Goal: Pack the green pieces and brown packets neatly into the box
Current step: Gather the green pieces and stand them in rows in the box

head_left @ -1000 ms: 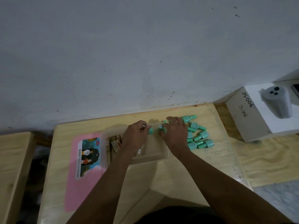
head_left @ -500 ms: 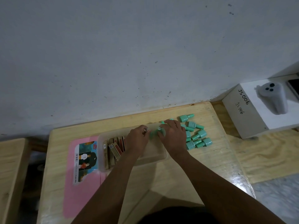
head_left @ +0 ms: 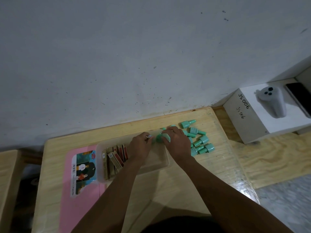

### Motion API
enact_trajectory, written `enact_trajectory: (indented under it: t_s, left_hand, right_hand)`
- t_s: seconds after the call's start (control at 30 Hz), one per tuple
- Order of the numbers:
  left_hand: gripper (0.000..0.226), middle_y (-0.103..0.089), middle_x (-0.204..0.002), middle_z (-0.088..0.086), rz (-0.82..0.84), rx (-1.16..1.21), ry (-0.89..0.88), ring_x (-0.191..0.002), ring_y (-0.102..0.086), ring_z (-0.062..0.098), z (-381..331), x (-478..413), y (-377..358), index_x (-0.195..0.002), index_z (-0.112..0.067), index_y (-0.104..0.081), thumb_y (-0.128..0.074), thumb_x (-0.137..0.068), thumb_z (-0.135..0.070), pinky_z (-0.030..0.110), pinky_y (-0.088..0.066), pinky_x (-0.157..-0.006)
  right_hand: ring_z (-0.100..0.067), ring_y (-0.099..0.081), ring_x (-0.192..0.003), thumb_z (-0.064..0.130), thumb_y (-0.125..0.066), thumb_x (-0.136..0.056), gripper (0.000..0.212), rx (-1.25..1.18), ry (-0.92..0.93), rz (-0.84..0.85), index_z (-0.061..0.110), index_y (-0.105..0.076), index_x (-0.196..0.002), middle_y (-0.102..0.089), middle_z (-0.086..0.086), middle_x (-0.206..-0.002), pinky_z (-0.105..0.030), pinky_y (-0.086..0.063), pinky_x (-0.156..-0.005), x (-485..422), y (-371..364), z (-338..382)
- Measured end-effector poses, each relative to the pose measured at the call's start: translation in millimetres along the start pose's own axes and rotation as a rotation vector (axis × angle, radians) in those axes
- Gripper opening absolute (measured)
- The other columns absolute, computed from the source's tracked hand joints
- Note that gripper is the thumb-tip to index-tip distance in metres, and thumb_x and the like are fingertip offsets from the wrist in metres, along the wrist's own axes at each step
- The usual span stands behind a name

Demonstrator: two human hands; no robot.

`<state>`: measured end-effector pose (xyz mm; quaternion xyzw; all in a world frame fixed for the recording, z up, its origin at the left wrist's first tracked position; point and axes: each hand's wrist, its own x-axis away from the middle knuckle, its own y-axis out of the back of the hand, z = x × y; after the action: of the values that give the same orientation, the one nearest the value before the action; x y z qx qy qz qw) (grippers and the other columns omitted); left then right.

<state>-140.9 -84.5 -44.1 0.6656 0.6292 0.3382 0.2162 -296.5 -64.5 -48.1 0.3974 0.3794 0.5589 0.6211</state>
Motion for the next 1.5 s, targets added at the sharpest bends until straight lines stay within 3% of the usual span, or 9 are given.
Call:
enact_trajectory:
  t_s: [0.27, 0.57, 0.7, 0.83, 0.93, 1.07, 1.3, 1.4, 1.5]
  left_hand:
    - [0.03, -0.074, -0.1, 0.006, -0.037, 0.133, 0.056, -0.09, -0.068, 0.021, -5, 3, -9, -0.107, -0.015, -0.07, -0.064, -0.086, -0.036, 0.031, -0.053, -0.076]
    - [0.021, -0.073, -0.101, 0.007, -0.101, 0.233, 0.145, -0.085, -0.067, 0.022, -10, 15, -21, -0.098, -0.017, -0.057, -0.066, -0.086, -0.033, 0.039, -0.056, -0.072]
    - [0.026, -0.069, -0.101, 0.004, -0.155, 0.082, -0.019, -0.087, -0.062, 0.022, -17, 21, -17, -0.107, -0.016, -0.058, -0.063, -0.088, -0.032, 0.035, -0.053, -0.068]
    - [0.043, -0.059, -0.115, 0.006, -0.087, -0.243, -0.241, -0.107, -0.05, 0.027, -25, 10, -14, -0.127, -0.017, -0.057, -0.061, -0.088, -0.033, 0.041, -0.048, -0.084]
    - [0.036, -0.058, -0.118, 0.005, -0.001, -0.366, -0.253, -0.11, -0.047, 0.027, -31, -2, -14, -0.124, -0.02, -0.062, -0.057, -0.09, -0.032, 0.04, -0.045, -0.087]
    - [0.027, -0.063, -0.11, 0.0, -0.025, -0.4, -0.229, -0.105, -0.049, 0.025, -35, -9, -16, -0.11, -0.023, -0.07, -0.054, -0.092, -0.032, 0.039, -0.042, -0.084]
    - [0.027, -0.063, -0.111, 0.001, -0.059, -0.425, -0.243, -0.106, -0.051, 0.024, -39, -7, -18, -0.106, -0.02, -0.072, -0.057, -0.089, -0.035, 0.039, -0.043, -0.085]
    - [0.026, -0.064, -0.105, 0.002, -0.126, -0.361, -0.358, -0.099, -0.054, 0.023, -56, 0, -22, -0.103, -0.017, -0.071, -0.059, -0.088, -0.034, 0.036, -0.045, -0.08]
    - [0.026, -0.067, -0.099, 0.002, 0.005, -0.319, -0.563, -0.093, -0.056, 0.02, -85, 10, -32, -0.103, -0.017, -0.071, -0.058, -0.088, -0.035, 0.034, -0.043, -0.076]
  right_hand:
    - [-0.013, -0.06, -0.107, 0.04, -0.058, -0.092, 0.029, -0.087, -0.013, 0.015, 0.026, -0.066, -0.117, -0.061, 0.006, -0.124, -0.026, -0.049, -0.072, 15, 9, -15]
    - [-0.011, -0.063, -0.097, 0.042, -0.057, -0.093, 0.029, -0.224, -0.093, 0.101, 0.031, -0.062, -0.12, -0.06, 0.007, -0.122, -0.033, -0.055, -0.077, 28, 19, -24]
    - [-0.012, -0.061, -0.103, 0.035, -0.057, -0.095, 0.029, -0.197, -0.138, 0.058, 0.026, -0.063, -0.122, -0.062, 0.005, -0.123, -0.027, -0.051, -0.08, 42, 27, -43]
    - [-0.014, -0.057, -0.112, 0.031, -0.058, -0.094, 0.029, -0.114, -0.249, 0.021, 0.026, -0.063, -0.122, -0.063, 0.003, -0.124, -0.032, -0.052, -0.088, 58, 35, -83]
    - [-0.018, -0.052, -0.116, 0.028, -0.058, -0.092, 0.034, 0.045, -0.274, 0.116, 0.023, -0.06, -0.126, -0.06, 0.001, -0.129, -0.035, -0.051, -0.089, 62, 39, -110]
    - [-0.022, -0.047, -0.121, 0.025, -0.054, -0.092, 0.038, 0.167, -0.226, 0.234, 0.023, -0.057, -0.13, -0.054, -0.002, -0.135, -0.039, -0.047, -0.091, 56, 41, -127]
    - [-0.02, -0.049, -0.116, 0.029, -0.056, -0.091, 0.032, 0.199, -0.154, 0.228, 0.025, -0.059, -0.122, -0.059, 0.0, -0.129, -0.038, -0.044, -0.09, 43, 42, -135]
    - [-0.018, -0.052, -0.112, 0.033, -0.056, -0.092, 0.029, 0.201, -0.075, 0.253, 0.024, -0.061, -0.119, -0.063, 0.0, -0.123, -0.036, -0.043, -0.09, 43, 45, -140]
    - [-0.015, -0.055, -0.107, 0.038, -0.053, -0.093, 0.031, 0.225, 0.015, 0.298, 0.026, -0.061, -0.12, -0.065, 0.002, -0.118, -0.033, -0.043, -0.089, 43, 49, -148]
